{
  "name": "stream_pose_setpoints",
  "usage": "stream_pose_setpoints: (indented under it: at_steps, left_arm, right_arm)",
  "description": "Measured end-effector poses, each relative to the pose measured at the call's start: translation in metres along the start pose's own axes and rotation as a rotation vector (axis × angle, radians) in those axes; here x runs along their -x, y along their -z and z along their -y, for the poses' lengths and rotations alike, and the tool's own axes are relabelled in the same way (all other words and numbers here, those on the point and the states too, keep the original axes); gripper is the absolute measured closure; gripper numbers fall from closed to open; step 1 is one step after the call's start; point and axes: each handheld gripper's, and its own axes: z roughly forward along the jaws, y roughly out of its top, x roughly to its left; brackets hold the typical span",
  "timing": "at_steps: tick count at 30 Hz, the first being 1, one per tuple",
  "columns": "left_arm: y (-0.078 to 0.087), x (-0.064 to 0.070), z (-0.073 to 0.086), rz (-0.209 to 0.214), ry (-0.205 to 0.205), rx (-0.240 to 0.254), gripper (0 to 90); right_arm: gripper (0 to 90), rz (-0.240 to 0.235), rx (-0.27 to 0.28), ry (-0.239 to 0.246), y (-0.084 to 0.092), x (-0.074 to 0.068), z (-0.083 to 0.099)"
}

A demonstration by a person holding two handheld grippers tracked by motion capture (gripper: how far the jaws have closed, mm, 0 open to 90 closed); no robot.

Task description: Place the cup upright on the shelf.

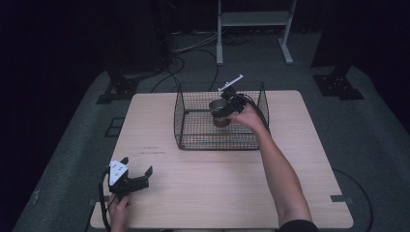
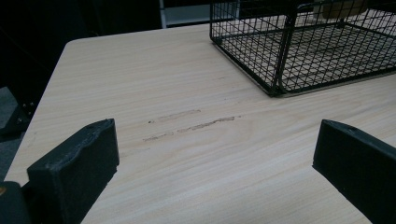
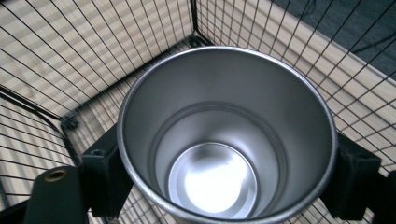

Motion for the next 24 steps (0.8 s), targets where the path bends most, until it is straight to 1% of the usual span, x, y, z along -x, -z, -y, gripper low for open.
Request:
stream_pose_setpoints:
  at_steps: [6,8,9,13,16,19,24]
  left_arm:
    - [0.000,0.000,0.000,-0.002,0.006,0.006,0.0]
    - [0.000,0.000,0.000,-0.001,0.003,0.004,0.0]
    - [0.000,0.000,0.000,-0.001,0.005,0.006,0.0]
    - [0.000,-0.001,0.000,0.000,0.009,0.007,0.0]
    - [0.000,-0.001,0.000,0.000,0.010,0.007,0.0]
    - [0.000,0.000,0.000,0.001,0.009,0.007,0.0]
    - [0.000,-0.001,0.000,0.001,0.010,0.007,0.0]
  right_arm:
    - [17.7,-0.009,-0.031,0.014,-0.010,-0.004,-0.001]
    - [17.7,-0.008,-0.037,0.011,-0.013,-0.004,-0.001]
    - [17.7,-0.015,-0.044,0.007,-0.015,-0.003,-0.001]
    - [17.6,-0.018,-0.061,0.011,-0.019,-0.003,-0.001]
    - [17.5,-0.018,-0.065,0.005,-0.021,-0.003,-0.001]
    - [17.0,-0.006,-0.076,0.016,-0.024,-0.003,-0.001]
    - [17.0,-0.002,-0.092,0.023,-0.030,-0.004,-0.001]
